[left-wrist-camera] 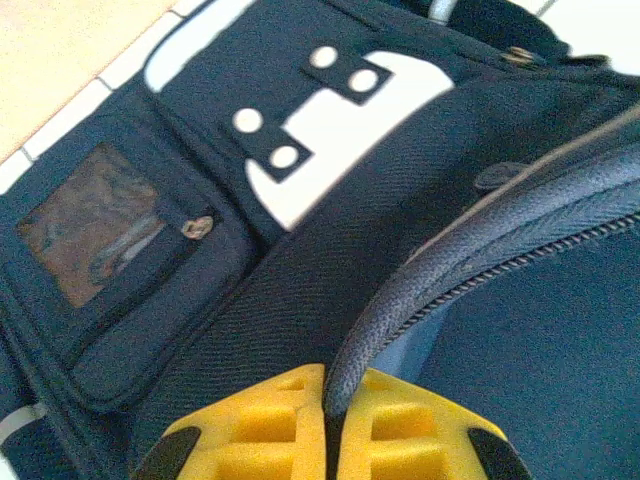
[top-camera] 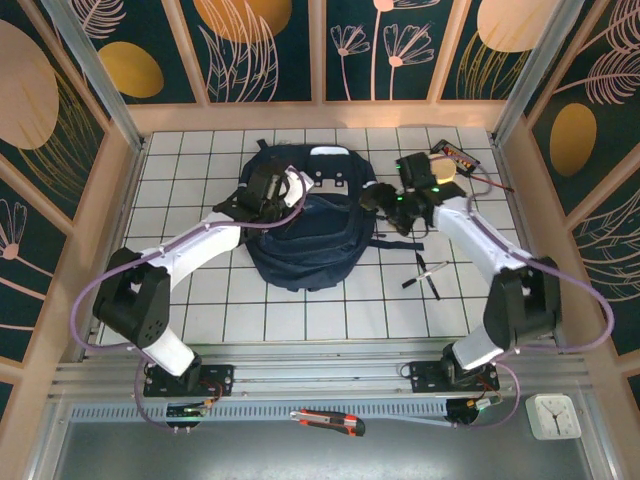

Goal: Pack the student bag

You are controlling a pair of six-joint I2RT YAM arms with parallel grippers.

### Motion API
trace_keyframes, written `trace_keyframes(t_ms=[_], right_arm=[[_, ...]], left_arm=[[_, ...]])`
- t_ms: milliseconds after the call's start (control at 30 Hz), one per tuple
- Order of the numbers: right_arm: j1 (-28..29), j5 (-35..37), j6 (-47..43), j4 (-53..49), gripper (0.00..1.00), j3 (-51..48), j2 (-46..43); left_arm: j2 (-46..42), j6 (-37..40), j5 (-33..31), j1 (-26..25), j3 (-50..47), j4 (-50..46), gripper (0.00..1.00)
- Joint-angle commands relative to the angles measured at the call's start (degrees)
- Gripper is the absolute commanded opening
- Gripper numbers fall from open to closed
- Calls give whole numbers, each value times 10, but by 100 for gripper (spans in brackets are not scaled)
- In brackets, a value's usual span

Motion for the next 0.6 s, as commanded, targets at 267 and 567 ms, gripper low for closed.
trace_keyframes(t_ms=[267, 567], right_arm=[[-250, 32, -61, -151, 65, -175, -102], [-269, 9, -63, -92, 55, -188, -31]], left_arm=[[-51, -107, -51, 5, -9, 25, 0], [-66, -104, -50, 5, -26, 30, 0]])
